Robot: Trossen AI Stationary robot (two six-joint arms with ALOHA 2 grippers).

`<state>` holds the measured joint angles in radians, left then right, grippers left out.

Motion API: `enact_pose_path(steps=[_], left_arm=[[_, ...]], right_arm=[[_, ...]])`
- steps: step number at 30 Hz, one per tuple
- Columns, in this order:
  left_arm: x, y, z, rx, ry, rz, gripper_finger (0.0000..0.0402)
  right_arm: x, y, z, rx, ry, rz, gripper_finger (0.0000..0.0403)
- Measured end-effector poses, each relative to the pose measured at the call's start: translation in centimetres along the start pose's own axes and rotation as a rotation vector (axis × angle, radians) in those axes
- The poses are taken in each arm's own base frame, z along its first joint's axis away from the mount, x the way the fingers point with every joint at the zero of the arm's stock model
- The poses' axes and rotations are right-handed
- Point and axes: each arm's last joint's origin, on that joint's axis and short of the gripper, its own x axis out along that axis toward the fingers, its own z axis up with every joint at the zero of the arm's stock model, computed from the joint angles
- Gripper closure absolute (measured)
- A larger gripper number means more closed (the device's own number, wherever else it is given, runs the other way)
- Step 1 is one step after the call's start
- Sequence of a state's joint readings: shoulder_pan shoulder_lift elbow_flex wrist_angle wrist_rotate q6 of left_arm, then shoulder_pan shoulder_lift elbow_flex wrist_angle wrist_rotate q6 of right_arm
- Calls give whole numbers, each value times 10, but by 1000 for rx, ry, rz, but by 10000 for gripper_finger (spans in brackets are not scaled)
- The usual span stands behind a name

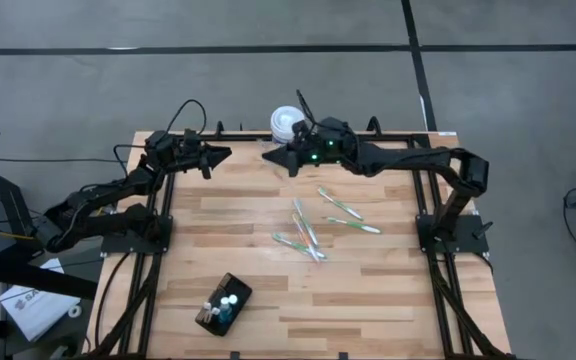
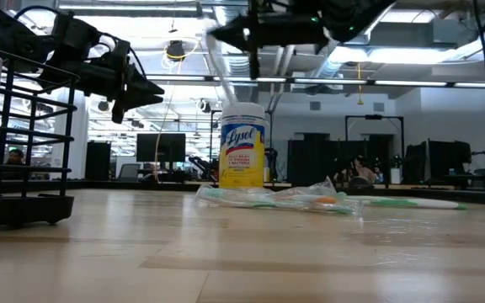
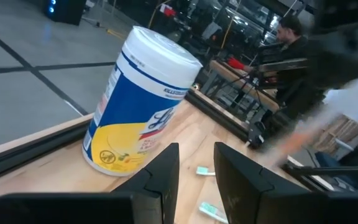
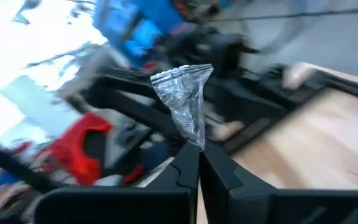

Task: Pick & Place toothbrushing station
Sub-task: Put the orange toothbrush into the black wire organizer bin

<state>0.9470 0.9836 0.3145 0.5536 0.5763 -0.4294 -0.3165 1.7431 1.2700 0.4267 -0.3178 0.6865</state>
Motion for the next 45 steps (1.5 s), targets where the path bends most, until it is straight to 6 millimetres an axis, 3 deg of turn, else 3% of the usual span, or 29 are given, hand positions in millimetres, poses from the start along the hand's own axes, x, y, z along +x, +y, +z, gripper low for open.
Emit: enact_pose_path(steps=[5, 16, 25, 31, 39, 45], left_arm=[[0, 0, 1, 0, -9, 1, 306], [0, -1, 1, 10, -1, -25, 306], [0, -2, 1, 41, 9, -61, 306], [0, -3, 1, 69, 14, -72, 306], [0, -3, 0, 67, 18, -77, 306], [0, -3, 0, 66, 19, -76, 306]], right_arm=[[24, 11, -5, 11, 19, 124, 403], [76, 65, -10, -46, -13, 290, 403], [114, 94, -52, -2, -2, 311, 403], [117, 121, -71, 25, -11, 324, 403], [105, 147, -61, 24, -111, 374, 403], [100, 178, -50, -25, -145, 437, 403]])
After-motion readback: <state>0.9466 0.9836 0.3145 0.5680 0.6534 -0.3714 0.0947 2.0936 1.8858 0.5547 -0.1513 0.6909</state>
